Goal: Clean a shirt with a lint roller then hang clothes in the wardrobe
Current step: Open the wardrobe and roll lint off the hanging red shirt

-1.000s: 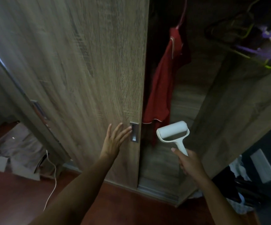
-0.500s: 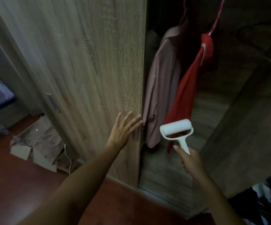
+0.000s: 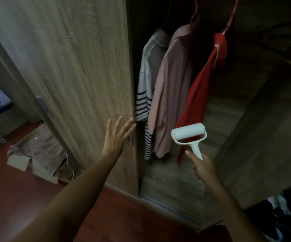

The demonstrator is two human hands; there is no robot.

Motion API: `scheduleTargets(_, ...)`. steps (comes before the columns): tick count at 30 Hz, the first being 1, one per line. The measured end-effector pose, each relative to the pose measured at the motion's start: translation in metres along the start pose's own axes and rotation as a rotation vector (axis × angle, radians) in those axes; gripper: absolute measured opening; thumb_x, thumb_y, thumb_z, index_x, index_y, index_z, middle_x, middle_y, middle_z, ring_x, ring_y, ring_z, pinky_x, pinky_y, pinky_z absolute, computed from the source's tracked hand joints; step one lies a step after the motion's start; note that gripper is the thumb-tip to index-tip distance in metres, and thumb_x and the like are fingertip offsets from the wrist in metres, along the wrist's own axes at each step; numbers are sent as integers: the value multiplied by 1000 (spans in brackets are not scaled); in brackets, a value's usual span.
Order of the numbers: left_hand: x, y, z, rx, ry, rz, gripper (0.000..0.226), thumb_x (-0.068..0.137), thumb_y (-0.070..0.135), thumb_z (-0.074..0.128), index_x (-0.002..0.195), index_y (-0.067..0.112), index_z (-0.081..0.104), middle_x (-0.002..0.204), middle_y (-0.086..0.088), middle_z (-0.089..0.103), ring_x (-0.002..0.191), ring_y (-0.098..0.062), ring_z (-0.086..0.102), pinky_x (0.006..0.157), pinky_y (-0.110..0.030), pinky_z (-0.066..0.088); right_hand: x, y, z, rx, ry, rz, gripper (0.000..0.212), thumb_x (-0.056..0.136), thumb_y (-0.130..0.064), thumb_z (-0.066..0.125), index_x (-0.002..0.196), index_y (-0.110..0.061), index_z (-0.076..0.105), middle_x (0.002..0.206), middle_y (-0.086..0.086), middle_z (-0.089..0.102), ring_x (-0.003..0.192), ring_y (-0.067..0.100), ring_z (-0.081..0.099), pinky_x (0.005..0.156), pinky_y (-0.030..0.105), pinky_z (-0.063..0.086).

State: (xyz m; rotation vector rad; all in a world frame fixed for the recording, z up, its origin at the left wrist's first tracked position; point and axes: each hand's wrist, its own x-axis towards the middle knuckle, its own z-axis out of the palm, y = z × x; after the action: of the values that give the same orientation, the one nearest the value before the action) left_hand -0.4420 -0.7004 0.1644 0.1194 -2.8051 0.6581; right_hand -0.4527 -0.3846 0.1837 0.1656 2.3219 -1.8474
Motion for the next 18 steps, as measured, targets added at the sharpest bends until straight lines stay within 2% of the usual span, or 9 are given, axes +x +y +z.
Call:
scheduleTargets(2,0,-3,-2,6,-41,-23,94,83,22,57,153,28,-5,160,1,-13,148,-33,-4,115,-63,4,1,-1,-3,8,2,0,34,90,-25,66,62,-14,49,42,-3,36,35,11,32,39,23,25)
scheduleTargets(5,1,-6,1,21,-107,-69,95,86,26,56,152,26,-13,160,-2,-18,147,-33,-11,114,-63,2,5,-2,-6,11,-12,-10,33,90,-25,65,63,-15,49,45,-1,35,35,11,32,39,22,25)
scheduleTargets(8,1,-12,2,9,-122,-120,93,86,29,57,153,25,-8,161,-2,-13,148,-33,-9,114,-63,3,10,-4,-7,2,-26,-20,31,90,-26,65,64,-15,51,46,0,37,36,11,33,41,24,26)
scheduleTargets(12,1,-15,3,-19,-111,-102,92,85,32,58,153,25,-4,161,-2,-11,148,-33,-7,115,-63,0,16,-5,-7,10,-34,-44,27,90,-26,65,70,-12,52,48,0,37,40,13,34,43,25,26)
scheduleTargets(16,2,-3,6,-57,-110,-138,94,83,33,61,153,23,-1,158,-3,-16,148,-34,-7,114,-64,-1,17,-7,-11,-3,25,-100,30,89,-30,65,68,-10,56,50,1,42,45,14,41,47,28,32)
scheduleTargets(18,4,4,7,-97,-117,-189,96,80,31,64,154,21,4,160,-3,-11,148,-35,-4,112,-65,-3,17,-8,-18,23,70,-119,30,88,-32,67,72,-7,62,54,3,47,49,14,46,49,29,37)
